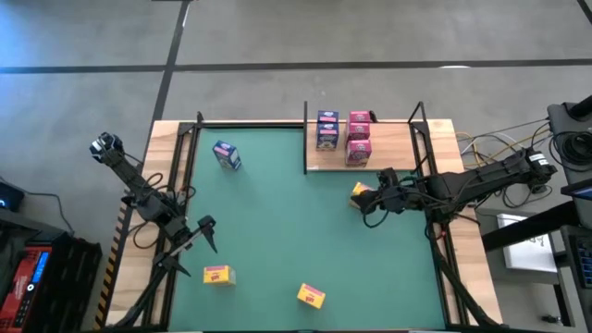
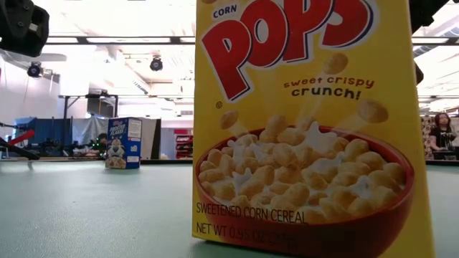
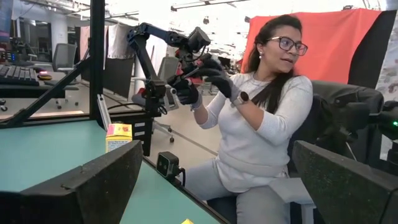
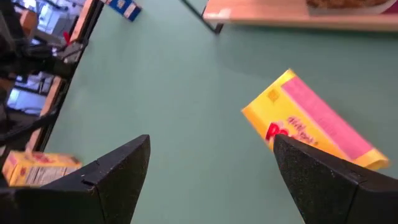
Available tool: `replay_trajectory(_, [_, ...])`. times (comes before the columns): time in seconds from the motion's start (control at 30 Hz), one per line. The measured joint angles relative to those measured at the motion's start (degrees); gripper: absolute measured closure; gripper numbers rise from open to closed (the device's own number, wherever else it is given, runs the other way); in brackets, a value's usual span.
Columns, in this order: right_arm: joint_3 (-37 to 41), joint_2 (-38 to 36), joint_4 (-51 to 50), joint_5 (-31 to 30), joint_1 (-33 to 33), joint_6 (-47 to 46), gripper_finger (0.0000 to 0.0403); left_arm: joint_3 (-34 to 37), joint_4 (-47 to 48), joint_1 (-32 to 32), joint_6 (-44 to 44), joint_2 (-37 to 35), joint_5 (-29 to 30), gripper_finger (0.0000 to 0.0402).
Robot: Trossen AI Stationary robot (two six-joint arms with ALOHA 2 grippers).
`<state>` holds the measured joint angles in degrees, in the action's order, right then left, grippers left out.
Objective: Stack cereal on shelf
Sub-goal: Put the right yellow cereal box onto the shelf
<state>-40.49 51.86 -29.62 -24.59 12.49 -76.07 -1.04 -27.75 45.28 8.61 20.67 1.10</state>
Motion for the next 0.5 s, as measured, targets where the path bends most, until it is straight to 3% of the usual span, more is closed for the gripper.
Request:
replay_trajectory(0.2, [0.00, 0.07, -0.36, 2.57, 0.00, 1.63, 0.0074, 0.00, 0.00, 0.00, 0.01, 0.00, 0.02, 0.0003])
replay_trajectory(0.5, [0.00, 0.00, -3.35, 2.35, -0.02, -14.18, 0.0074, 0.00, 0.01, 0.00, -0.01, 0.00, 0.02, 0.0003])
